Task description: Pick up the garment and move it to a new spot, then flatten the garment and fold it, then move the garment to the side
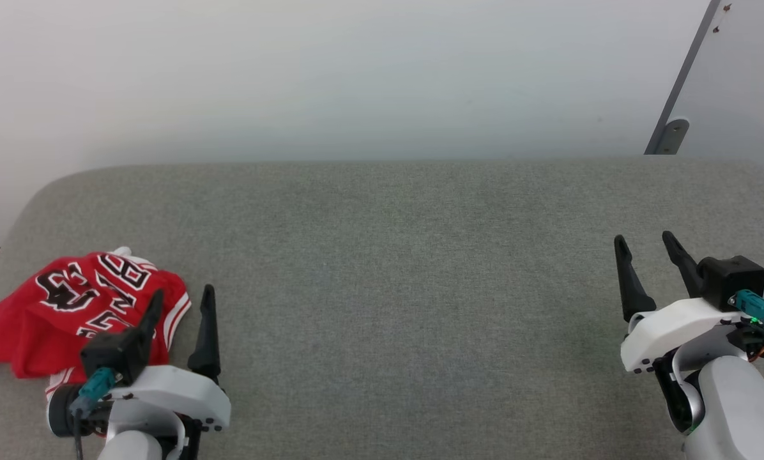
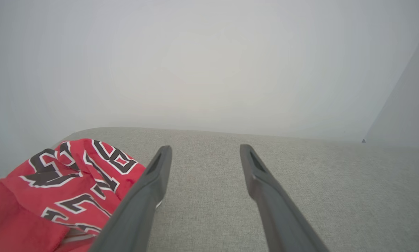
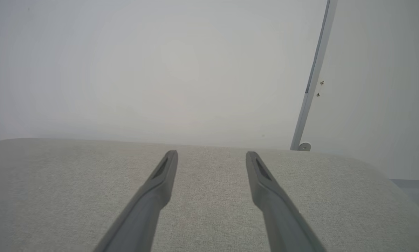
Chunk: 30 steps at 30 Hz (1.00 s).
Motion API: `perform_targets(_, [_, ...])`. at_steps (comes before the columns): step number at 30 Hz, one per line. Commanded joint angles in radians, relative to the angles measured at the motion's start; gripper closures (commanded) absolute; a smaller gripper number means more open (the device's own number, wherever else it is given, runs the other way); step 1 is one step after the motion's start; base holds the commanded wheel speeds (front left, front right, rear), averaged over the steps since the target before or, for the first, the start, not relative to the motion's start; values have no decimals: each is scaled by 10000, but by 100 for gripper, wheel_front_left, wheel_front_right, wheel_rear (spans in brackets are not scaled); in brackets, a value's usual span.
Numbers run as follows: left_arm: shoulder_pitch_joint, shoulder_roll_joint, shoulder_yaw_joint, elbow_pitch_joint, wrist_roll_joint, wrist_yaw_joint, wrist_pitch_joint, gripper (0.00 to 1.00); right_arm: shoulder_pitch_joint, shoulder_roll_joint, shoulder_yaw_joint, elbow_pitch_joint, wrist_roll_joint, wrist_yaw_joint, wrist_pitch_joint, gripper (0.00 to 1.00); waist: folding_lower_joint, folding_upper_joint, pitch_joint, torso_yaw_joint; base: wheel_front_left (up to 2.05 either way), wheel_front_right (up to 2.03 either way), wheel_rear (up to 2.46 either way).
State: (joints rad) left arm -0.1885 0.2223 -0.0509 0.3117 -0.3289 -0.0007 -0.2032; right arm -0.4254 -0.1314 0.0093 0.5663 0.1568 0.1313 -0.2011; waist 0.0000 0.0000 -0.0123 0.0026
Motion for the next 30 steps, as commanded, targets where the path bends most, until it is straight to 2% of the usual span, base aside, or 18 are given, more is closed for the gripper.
perform_targets(1, [-181,-10,54,18,223,-71,-77,0,-101,-78,-24,10,-269,-8,-96,0,0,0,6,5,0,0,0])
perform_targets(18, [-393,-387,964,974,808,-697,-412,0,17,10,-468,310,-1364,-10,-432,0,0,0,-26,-7,0,0,0])
perform_targets(30, [-569,-527,1153,1756,1449,-1042,-621,0,25,67,-679,691,-1575,-12,-643,0,0,0,-108,95,0,0,0])
